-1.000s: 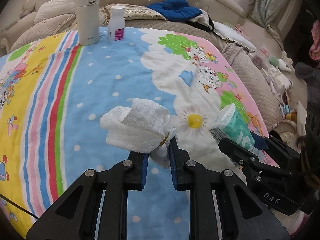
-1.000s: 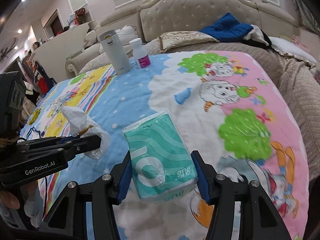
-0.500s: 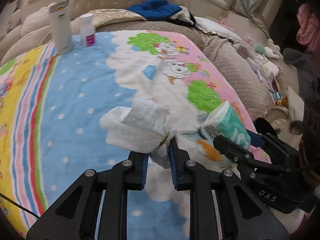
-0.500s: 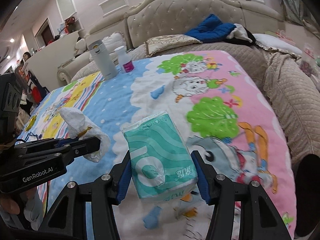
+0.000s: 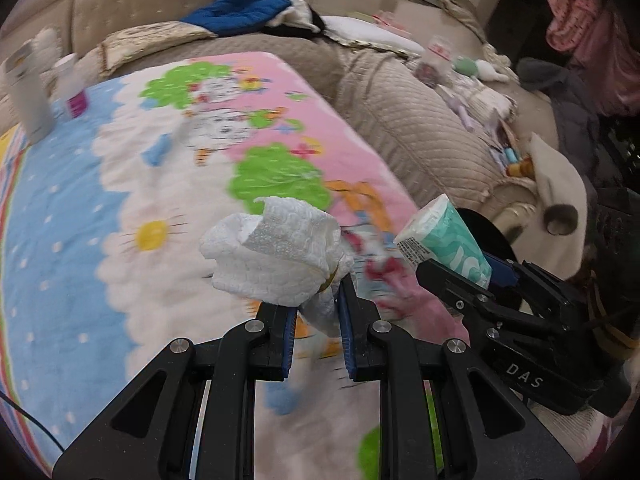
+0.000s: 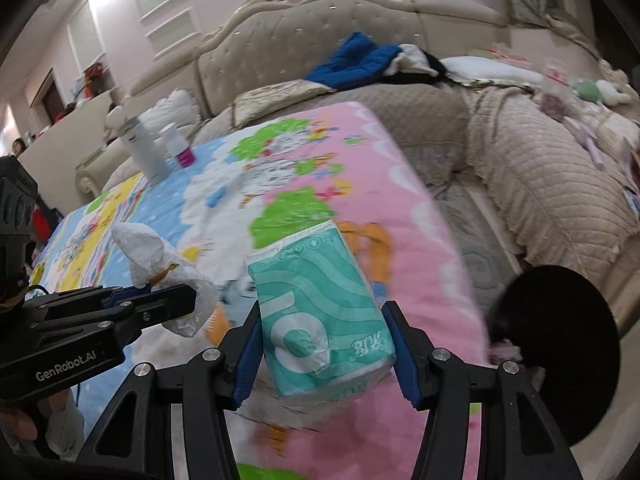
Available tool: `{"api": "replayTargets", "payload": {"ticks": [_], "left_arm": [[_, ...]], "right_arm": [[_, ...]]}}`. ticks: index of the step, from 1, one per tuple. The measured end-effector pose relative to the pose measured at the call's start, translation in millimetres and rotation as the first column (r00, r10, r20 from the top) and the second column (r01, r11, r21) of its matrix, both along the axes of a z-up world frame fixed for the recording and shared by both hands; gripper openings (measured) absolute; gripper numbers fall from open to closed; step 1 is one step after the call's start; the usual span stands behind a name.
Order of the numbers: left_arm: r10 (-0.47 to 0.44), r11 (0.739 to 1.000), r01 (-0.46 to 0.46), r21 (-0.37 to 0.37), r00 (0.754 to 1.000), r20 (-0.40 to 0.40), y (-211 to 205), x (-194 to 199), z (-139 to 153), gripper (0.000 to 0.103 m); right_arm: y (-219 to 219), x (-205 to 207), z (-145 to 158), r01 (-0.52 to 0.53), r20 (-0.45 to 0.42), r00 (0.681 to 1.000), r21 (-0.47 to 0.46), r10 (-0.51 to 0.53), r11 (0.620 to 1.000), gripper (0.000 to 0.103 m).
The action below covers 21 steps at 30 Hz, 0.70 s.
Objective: Collect trash
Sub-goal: 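Carry tissue and tissue pack over the black bin and open both tools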
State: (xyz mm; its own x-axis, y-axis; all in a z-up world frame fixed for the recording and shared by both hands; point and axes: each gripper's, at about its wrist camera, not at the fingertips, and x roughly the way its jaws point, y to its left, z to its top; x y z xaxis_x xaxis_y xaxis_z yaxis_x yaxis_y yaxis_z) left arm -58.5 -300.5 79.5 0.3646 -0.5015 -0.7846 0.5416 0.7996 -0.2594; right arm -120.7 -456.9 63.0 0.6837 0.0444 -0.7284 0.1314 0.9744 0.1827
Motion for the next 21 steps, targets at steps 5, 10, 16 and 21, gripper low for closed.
{"api": "replayTargets", "payload": {"ticks": [5, 10, 16, 21], "left_arm": [[-0.068, 0.998, 0.068, -0.01, 0.998, -0.01, -40, -11, 0, 0.017], [-0.131, 0.991, 0.131, -0.019, 0.991, -0.011, -77, -21, 0, 0.017], [-0.21, 0.977, 0.21, -0.034, 0.977, -0.02, -123, -32, -2, 0.017], [-0.252, 0.967, 0.25, -0.043, 0.967, -0.036, -152, -37, -10, 0.017]], "right_arm": [[-36, -18, -3, 0.072, -0.01, 0.997, 0.002, -0.072, 0.997, 0.054], [-71, -34, -7, 0.137, -0.023, 0.99, -0.006, -0.137, 0.991, 0.054], [-115, -50, -15, 0.22, -0.044, 0.974, -0.013, -0.22, 0.975, 0.054], [-148, -61, -24, 0.281, -0.062, 0.958, -0.003, -0.28, 0.96, 0.054]]}}
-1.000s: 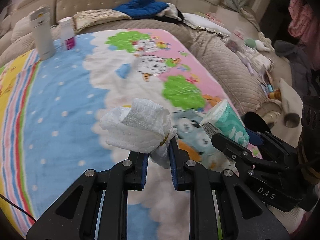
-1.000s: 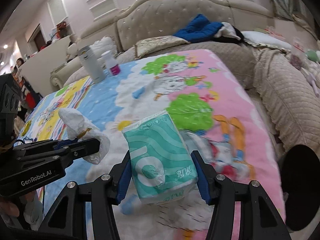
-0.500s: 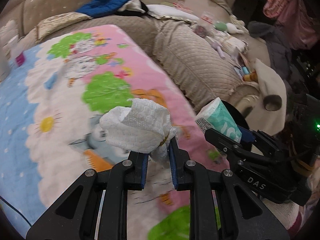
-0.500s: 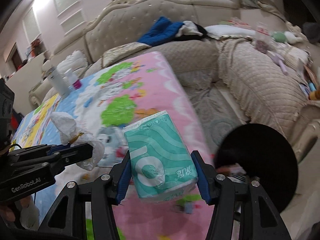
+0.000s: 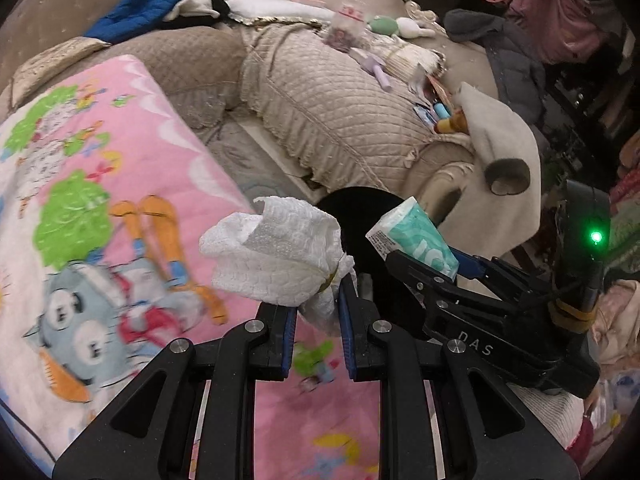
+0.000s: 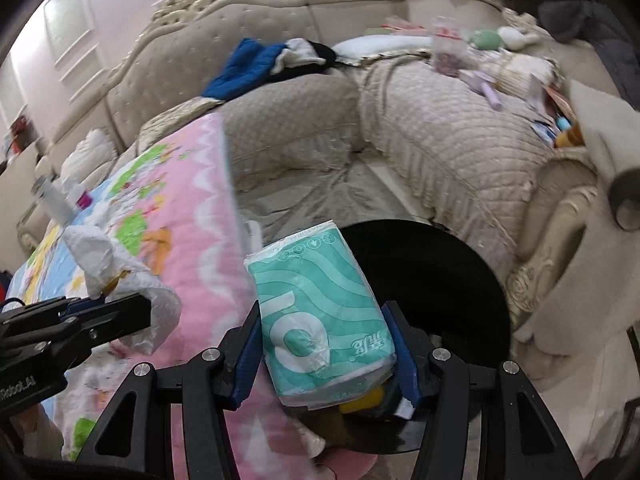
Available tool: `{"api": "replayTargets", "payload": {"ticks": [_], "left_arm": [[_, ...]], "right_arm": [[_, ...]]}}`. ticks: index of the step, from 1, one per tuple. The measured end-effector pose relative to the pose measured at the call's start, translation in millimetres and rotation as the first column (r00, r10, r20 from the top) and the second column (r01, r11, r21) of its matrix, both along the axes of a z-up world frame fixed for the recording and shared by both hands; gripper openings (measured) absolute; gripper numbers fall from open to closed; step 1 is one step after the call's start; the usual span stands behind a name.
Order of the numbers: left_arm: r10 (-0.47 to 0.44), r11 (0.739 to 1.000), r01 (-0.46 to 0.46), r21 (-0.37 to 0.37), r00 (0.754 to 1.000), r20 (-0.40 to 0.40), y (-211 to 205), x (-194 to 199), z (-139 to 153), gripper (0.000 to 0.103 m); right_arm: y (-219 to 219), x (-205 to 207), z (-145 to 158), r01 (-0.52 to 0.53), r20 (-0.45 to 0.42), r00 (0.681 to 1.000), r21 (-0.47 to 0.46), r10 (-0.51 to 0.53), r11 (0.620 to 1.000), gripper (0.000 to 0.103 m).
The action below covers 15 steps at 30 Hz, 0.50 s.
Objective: Collect trash
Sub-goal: 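Carry tissue and tissue pack over the black bin and open both tools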
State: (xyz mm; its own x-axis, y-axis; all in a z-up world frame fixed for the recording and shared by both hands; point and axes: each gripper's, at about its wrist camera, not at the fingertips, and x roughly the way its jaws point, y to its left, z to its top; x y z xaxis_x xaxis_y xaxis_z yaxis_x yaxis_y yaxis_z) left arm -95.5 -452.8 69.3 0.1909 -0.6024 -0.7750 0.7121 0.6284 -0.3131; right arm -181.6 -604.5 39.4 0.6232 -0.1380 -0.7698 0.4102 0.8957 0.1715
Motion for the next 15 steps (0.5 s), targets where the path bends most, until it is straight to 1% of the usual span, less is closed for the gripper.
{"api": "replayTargets", "payload": {"ticks": [6, 9, 11, 12, 14, 15], "left_arm": [[-0.037, 0.999, 0.037, -0.012, 0.999, -0.021, -22, -1, -10, 0.017], [-0.044, 0.998, 0.043, -0.035, 0.998, -0.039, -26, 0, -13, 0.018], [-0.051, 0.998, 0.049, -0.043, 0.998, -0.047, -28, 1, -15, 0.019], [-0.053, 0.998, 0.051, -0.044, 0.997, -0.048, -29, 1, -15, 0.021], [-0.055, 0.997, 0.053, -0.054, 0.998, -0.04, -27, 2, -15, 0.03], [-0.054, 0.997, 0.052, -0.06, 0.998, -0.033, -26, 1, -15, 0.042]], "right_arm": [[-17, -4, -7, 0.026, -0.015, 1.0, -0.001, -0.026, 1.0, 0.054], [-24, -5, -10, 0.039, -0.016, 0.999, 0.007, -0.039, 0.999, 0.054], [-27, -5, -11, 0.054, -0.014, 0.998, 0.012, -0.054, 0.998, 0.057], [-28, -5, -12, 0.06, -0.014, 0.998, 0.01, -0.06, 0.998, 0.058], [-30, -4, -12, 0.066, -0.015, 0.998, 0.01, -0.066, 0.998, 0.06], [-31, -4, -11, 0.069, -0.014, 0.998, 0.013, -0.069, 0.998, 0.062]]}}
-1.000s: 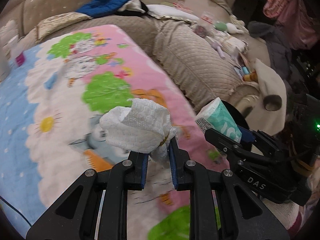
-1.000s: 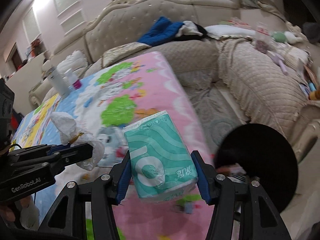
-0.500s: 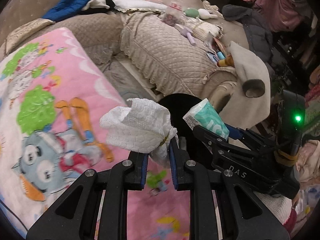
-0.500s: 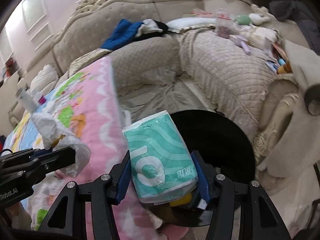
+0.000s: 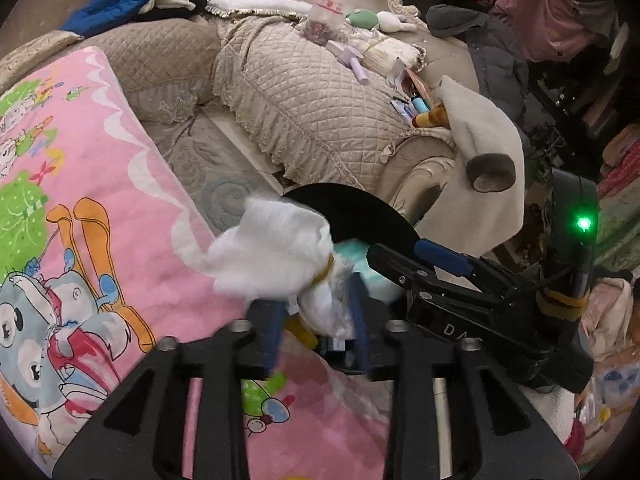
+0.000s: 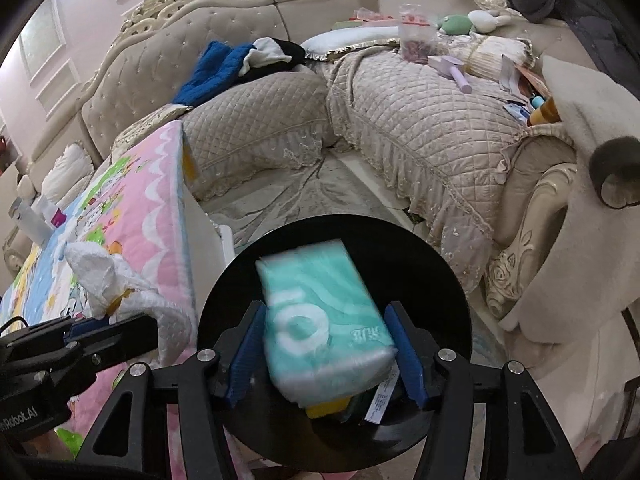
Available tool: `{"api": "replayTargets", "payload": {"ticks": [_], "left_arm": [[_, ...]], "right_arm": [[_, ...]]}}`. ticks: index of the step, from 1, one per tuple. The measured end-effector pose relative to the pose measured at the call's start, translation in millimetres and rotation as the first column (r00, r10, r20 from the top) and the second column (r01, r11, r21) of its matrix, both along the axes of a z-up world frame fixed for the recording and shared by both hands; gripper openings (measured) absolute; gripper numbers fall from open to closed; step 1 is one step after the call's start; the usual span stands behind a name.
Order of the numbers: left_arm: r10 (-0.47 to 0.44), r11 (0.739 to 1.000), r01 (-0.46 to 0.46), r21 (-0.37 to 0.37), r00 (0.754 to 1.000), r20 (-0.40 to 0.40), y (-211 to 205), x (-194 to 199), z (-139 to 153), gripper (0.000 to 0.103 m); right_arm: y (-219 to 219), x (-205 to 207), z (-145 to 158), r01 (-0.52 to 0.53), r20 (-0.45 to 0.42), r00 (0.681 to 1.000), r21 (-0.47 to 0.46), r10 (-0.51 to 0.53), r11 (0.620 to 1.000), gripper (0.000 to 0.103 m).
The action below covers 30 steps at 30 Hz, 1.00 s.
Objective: Collect trash
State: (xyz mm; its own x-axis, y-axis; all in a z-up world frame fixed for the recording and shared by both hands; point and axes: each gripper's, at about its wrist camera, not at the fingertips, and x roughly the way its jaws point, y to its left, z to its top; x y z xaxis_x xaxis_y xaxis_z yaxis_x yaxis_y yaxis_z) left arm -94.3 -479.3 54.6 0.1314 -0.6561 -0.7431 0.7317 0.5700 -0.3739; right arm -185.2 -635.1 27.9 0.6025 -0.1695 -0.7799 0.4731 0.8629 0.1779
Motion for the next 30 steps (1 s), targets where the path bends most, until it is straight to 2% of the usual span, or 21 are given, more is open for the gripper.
{"api": "replayTargets", "payload": {"ticks": [1, 2, 3, 10, 14, 19, 22, 30], "left_arm": [[0.004, 1.0, -0.004, -0.008, 1.0, 0.007, 2, 0, 1, 0.055], [0.01, 1.0, -0.009, -0.02, 1.0, 0.015, 4, -1, 3, 0.058], [0.014, 1.0, -0.013, -0.024, 1.0, 0.023, 6, -2, 4, 0.059], [0.05, 0.998, -0.052, 0.023, 0.993, 0.108, 19, -5, 8, 0.059], [0.086, 0.993, -0.098, 0.058, 0.979, 0.184, 32, -11, 13, 0.059], [0.124, 0.987, -0.143, 0.069, 0.965, 0.233, 49, -18, 22, 0.059], [0.154, 0.983, -0.177, 0.056, 0.946, 0.286, 63, -25, 31, 0.059], [0.198, 0.979, -0.206, -0.004, 0.937, 0.286, 92, -34, 47, 0.059]], "right_arm": [[0, 0, 1, 0.004, 0.004, 1.0, 0.004, -0.004, 1.0, 0.068], [-1, 0, 2, 0.008, 0.01, 1.0, 0.008, -0.009, 1.0, 0.073], [-1, -1, 3, 0.012, 0.015, 1.0, 0.011, -0.012, 1.0, 0.074], [7, -10, 8, 0.027, 0.032, 0.999, 0.007, -0.027, 1.0, 0.074], [19, -16, 14, 0.035, 0.038, 0.999, -0.023, -0.034, 0.999, 0.074], [38, -27, 26, 0.049, 0.067, 0.997, -0.075, -0.044, 0.996, 0.074], [52, -35, 35, 0.06, 0.085, 0.995, -0.11, -0.051, 0.992, 0.074], [79, -53, 60, 0.081, 0.144, 0.988, -0.164, -0.057, 0.983, 0.075]]}}
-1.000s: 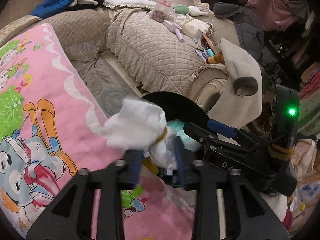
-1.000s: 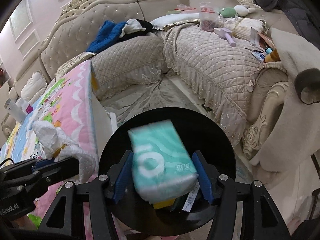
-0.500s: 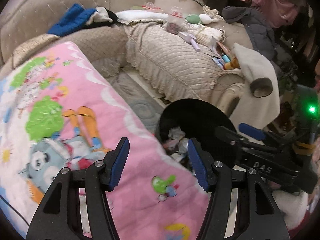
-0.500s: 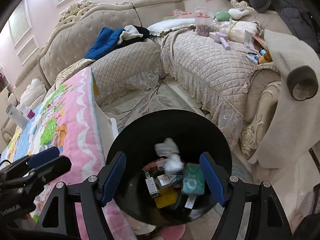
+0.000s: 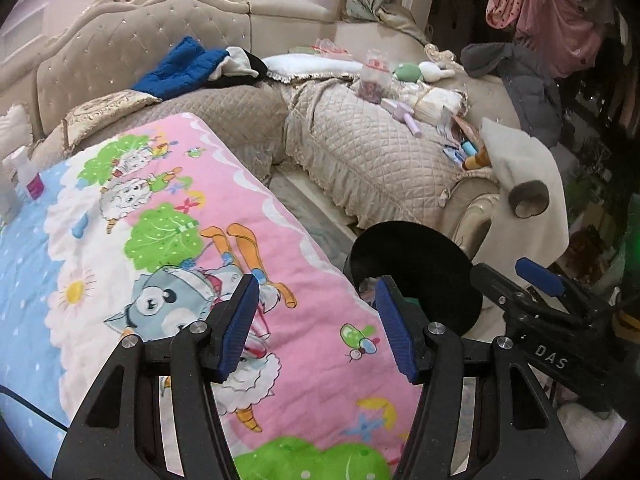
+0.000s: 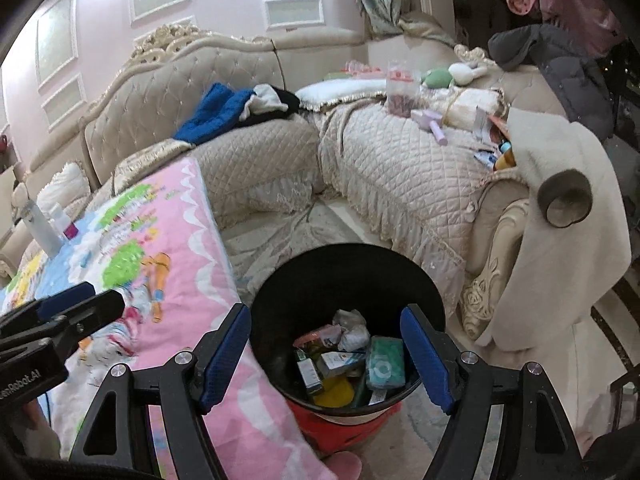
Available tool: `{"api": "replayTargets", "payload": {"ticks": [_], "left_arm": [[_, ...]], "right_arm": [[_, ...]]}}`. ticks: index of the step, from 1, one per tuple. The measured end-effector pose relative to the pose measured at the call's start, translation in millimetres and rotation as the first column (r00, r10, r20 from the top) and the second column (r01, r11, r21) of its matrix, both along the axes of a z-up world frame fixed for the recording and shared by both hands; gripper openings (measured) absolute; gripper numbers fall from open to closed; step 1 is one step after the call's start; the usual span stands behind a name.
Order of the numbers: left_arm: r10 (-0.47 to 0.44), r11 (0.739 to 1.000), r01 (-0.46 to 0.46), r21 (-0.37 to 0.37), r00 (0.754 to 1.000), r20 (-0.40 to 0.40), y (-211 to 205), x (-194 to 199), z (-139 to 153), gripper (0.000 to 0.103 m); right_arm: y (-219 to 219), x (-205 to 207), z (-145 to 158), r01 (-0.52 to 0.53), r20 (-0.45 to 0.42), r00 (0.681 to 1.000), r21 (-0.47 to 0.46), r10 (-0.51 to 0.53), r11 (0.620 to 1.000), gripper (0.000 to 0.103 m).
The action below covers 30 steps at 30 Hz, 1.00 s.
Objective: Collect trash
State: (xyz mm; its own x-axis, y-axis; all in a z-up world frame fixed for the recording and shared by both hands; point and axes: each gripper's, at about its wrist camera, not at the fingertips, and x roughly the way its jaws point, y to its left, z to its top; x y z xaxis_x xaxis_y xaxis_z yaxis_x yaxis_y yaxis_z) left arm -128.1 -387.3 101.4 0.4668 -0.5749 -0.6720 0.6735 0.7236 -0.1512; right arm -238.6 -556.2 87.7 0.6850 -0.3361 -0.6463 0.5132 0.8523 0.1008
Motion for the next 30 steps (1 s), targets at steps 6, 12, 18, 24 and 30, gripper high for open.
{"api": "replayTargets", "payload": {"ticks": [6, 12, 18, 24, 30], "left_arm": [[0.01, 1.0, -0.009, -0.023, 0.999, 0.035, 15, -10, 11, 0.059], [0.01, 0.999, -0.008, -0.031, 0.998, 0.061, 25, -19, 16, 0.059], [0.017, 0.999, -0.014, -0.04, 0.997, 0.079, 32, -23, 20, 0.059], [0.028, 0.999, -0.025, -0.038, 0.995, 0.094, 34, -24, 21, 0.059], [0.026, 0.999, -0.023, -0.035, 0.995, 0.097, 35, -25, 21, 0.059]], "right_arm": [[24, -12, 21, 0.006, 0.043, 0.999, -0.073, -0.002, 0.997, 0.081], [34, -18, 32, 0.008, 0.07, 0.998, -0.082, -0.002, 0.997, 0.083], [41, -20, 36, 0.011, 0.079, 0.997, -0.088, -0.004, 0.996, 0.083], [45, -20, 42, 0.01, 0.093, 0.996, -0.093, -0.002, 0.996, 0.083], [46, -20, 44, 0.011, 0.096, 0.995, -0.088, -0.003, 0.996, 0.084]]}}
